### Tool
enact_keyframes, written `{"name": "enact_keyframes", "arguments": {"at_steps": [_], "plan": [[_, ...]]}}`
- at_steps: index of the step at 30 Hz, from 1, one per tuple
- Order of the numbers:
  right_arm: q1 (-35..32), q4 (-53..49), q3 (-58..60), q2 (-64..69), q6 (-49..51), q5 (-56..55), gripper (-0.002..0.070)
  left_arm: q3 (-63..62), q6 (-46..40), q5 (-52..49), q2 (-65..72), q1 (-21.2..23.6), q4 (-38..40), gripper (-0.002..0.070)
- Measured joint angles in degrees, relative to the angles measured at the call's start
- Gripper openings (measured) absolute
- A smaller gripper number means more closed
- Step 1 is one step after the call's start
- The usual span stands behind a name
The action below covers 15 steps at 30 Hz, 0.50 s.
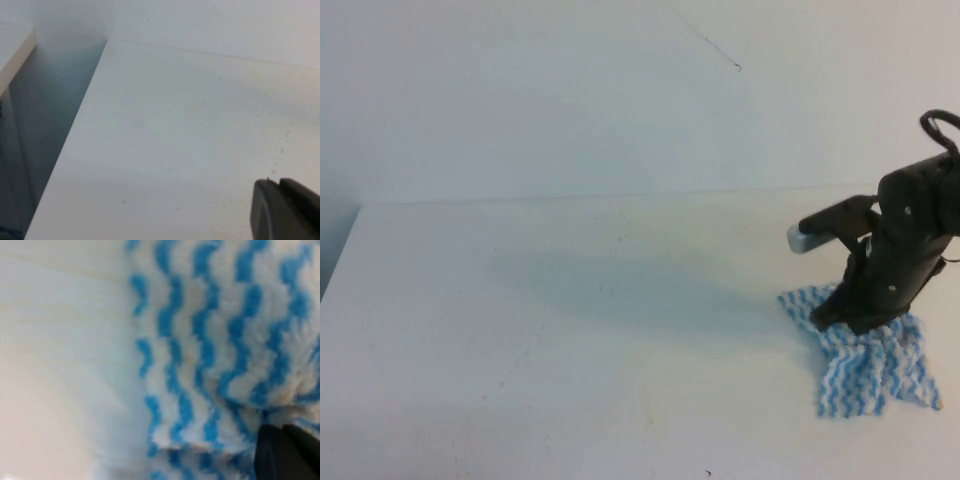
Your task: Wipe the table
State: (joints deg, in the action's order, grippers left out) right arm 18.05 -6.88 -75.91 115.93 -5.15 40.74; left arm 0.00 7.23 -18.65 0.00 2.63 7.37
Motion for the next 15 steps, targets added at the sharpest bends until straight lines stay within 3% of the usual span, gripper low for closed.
{"name": "enact_keyframes", "arguments": {"at_steps": [6, 15], "plan": [[0.4, 6.2, -0.1, -11.9, 0.4, -3.4, -0.0004, 0.0, 0.0, 0.0, 0.0, 0.0, 0.0, -0.0001], [0.4, -4.2, -0.1, -34.4, 8.0, -1.2, -0.0004, 0.0, 0.0, 0.0, 0.0, 0.0, 0.0, -0.0001]]}}
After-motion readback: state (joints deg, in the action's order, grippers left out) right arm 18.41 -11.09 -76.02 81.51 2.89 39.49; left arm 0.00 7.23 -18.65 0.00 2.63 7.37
